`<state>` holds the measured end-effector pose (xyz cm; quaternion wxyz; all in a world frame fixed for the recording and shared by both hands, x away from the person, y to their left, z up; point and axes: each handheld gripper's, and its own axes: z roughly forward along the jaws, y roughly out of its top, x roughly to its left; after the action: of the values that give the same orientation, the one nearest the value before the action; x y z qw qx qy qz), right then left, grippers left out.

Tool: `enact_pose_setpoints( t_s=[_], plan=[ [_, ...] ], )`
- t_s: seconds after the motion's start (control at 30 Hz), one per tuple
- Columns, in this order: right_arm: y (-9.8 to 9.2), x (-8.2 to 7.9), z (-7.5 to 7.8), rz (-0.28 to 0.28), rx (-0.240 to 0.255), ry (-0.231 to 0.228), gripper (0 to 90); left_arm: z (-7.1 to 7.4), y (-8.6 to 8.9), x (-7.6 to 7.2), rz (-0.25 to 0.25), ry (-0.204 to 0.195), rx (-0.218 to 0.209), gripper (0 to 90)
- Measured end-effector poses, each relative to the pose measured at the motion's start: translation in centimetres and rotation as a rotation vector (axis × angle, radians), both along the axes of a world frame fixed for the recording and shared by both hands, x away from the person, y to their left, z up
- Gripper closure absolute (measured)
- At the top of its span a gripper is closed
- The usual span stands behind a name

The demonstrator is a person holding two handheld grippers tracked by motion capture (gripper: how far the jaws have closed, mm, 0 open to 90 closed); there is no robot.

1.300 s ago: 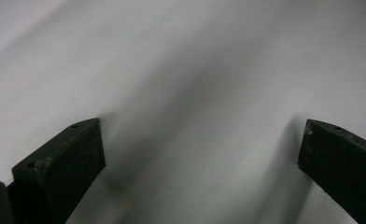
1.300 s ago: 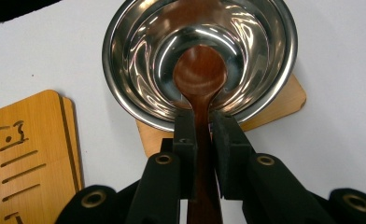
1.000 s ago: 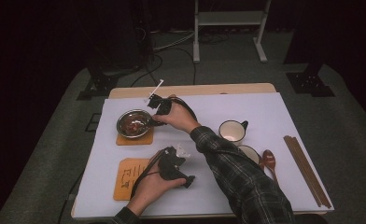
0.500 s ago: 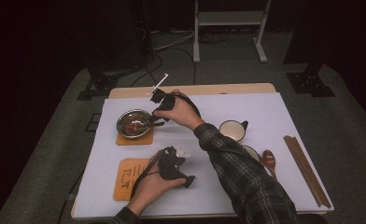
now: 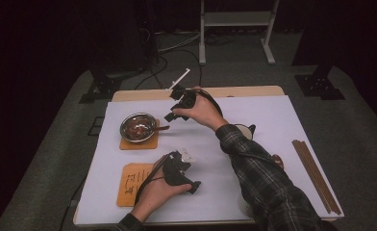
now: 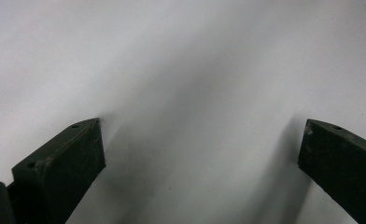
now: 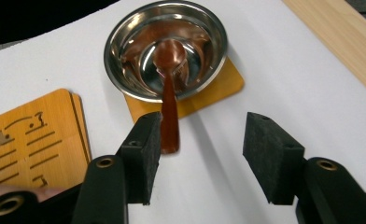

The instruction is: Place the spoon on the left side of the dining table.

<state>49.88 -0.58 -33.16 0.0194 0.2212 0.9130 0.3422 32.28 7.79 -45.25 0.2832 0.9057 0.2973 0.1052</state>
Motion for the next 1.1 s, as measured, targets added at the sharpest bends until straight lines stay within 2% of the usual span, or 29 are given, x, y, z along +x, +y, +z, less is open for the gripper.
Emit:
enact_pose_setpoints(
  t_s=[0.3,0.73,0.9,1.1],
  plan=[
    [-3.9,-0.3,0.6,-0.036,-0.007,-0.032,40.6,0.0,0.0,0.0,0.002,-0.001,-0.002,0.0],
    [-9.8,-0.7,0.8,-0.128,-0.007,-0.072,36.8,0.0,0.0,0.0,0.002,0.001,-0.005,0.0],
    [-12.1,-0.7,0.7,-0.187,-0.010,-0.092,35.6,0.0,-0.1,0.0,0.003,0.001,-0.002,0.0],
    [-15.3,-0.5,0.4,-0.264,0.009,-0.114,34.4,0.0,-0.1,0.0,0.003,0.001,-0.001,0.0]
  ],
)
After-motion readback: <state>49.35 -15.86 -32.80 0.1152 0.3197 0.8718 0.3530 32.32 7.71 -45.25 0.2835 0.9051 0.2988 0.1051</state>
